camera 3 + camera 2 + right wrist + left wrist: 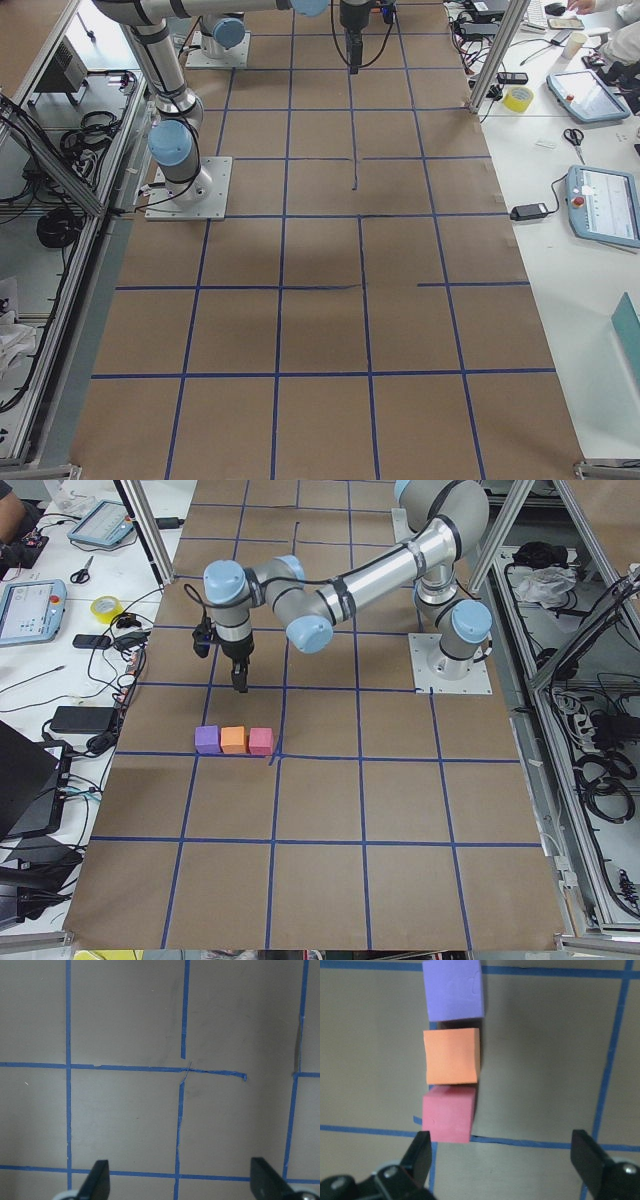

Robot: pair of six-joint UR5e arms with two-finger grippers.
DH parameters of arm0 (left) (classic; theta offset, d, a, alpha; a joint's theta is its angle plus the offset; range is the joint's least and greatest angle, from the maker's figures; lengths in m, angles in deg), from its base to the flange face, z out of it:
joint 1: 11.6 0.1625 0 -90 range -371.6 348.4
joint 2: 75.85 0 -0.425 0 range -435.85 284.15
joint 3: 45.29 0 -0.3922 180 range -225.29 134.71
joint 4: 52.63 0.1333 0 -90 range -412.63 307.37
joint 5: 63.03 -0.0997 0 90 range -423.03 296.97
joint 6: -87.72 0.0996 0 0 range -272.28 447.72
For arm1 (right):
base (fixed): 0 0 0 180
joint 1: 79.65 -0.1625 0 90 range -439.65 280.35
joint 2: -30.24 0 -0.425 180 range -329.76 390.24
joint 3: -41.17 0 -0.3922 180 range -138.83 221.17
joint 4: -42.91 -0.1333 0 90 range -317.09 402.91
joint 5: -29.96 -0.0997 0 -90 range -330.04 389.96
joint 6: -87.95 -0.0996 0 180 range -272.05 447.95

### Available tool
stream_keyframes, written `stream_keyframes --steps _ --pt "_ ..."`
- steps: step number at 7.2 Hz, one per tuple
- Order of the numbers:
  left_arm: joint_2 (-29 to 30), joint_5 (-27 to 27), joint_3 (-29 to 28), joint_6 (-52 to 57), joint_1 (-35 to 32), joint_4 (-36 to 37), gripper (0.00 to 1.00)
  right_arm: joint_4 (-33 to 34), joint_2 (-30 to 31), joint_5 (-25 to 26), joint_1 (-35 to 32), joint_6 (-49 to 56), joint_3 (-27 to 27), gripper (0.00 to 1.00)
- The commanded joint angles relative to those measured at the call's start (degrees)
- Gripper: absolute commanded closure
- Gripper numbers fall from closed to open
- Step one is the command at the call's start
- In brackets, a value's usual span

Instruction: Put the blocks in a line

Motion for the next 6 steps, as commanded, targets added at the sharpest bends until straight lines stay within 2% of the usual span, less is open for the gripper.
stream_keyframes --steps 1,3,4,6 --pt "-9.32 0.18 1.09 -12.22 -7.73 -6.98 0.0 -0.05 0.0 0.1 0.0 0.0 0.0 0.0" --pt "-12.16 -0.6 2.5 -28.92 -22.45 -6.58 0.0 -0.05 0.0 0.54 0.09 0.09 0.09 0.0" --pt "-13.04 -1.4 3.29 -31.08 -28.01 -6.74 0.0 -0.05 0.0 0.36 0.0 0.09 0.09 0.0" --pt "-16.37 -1.23 8.19 -30.84 -31.14 -6.92 0.0 0.04 0.0 0.45 0.0 0.0 0.09 0.0"
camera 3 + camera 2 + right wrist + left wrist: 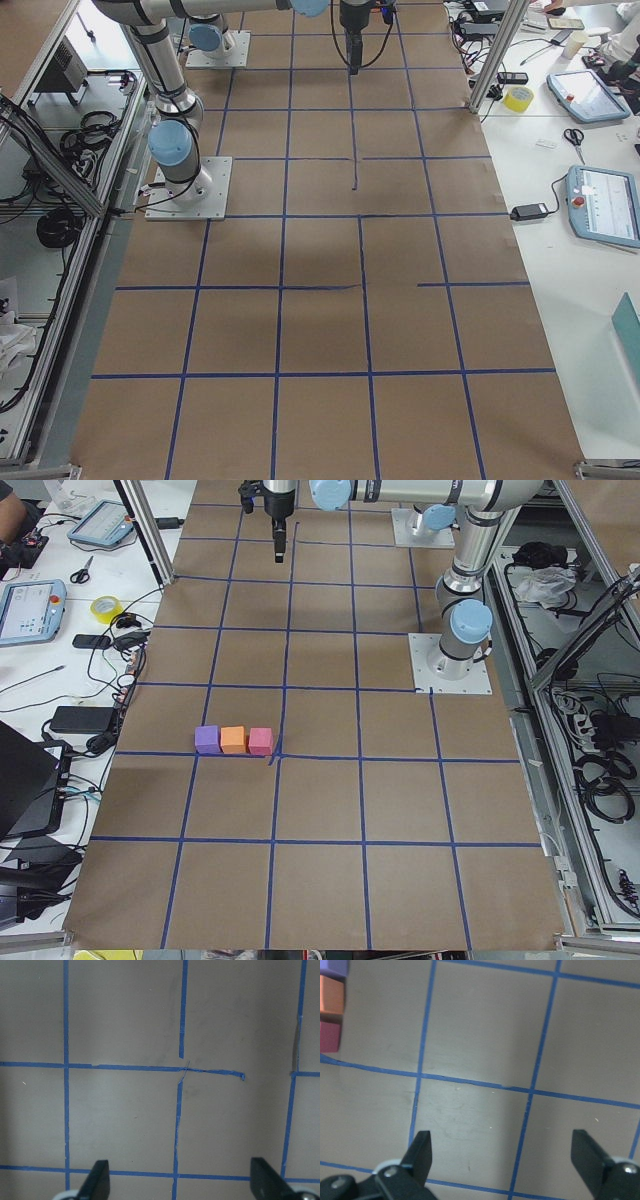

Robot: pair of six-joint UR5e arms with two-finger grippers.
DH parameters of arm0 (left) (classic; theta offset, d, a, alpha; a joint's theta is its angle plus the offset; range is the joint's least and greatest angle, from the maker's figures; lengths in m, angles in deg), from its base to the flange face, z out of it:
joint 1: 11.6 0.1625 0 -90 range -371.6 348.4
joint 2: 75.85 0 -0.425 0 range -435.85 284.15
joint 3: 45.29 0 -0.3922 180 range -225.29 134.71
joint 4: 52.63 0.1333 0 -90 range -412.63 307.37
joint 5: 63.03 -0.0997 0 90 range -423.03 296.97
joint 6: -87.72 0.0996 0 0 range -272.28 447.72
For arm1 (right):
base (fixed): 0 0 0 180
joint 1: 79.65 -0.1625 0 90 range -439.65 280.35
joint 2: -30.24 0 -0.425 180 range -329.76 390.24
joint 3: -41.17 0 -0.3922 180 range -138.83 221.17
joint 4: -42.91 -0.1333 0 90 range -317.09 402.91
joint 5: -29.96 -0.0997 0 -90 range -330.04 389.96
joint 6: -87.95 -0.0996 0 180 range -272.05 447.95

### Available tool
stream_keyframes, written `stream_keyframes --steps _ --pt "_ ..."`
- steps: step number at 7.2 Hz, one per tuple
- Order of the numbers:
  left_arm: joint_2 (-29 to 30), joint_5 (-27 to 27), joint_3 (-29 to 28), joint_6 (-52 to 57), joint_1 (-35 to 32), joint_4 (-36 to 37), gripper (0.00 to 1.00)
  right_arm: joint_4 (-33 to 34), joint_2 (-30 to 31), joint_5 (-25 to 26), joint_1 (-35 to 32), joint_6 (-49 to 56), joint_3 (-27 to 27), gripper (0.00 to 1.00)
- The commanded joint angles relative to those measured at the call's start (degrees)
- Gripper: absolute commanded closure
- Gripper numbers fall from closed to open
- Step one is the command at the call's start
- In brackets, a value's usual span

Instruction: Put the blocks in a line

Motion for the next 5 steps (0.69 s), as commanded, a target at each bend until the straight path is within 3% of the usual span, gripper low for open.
stream_keyframes --steps 1,5 --pt "-3.35 0.4 4.19 -0.29 -2.23 0.12 0.0 0.07 -0.09 0.05 -0.02 -0.03 0.0 0.0" --pt "-4.94 -0.03 4.12 0.75 -1.44 -2.42 0.0 0.07 0.0 -0.04 -0.02 -0.03 0.0 0.0"
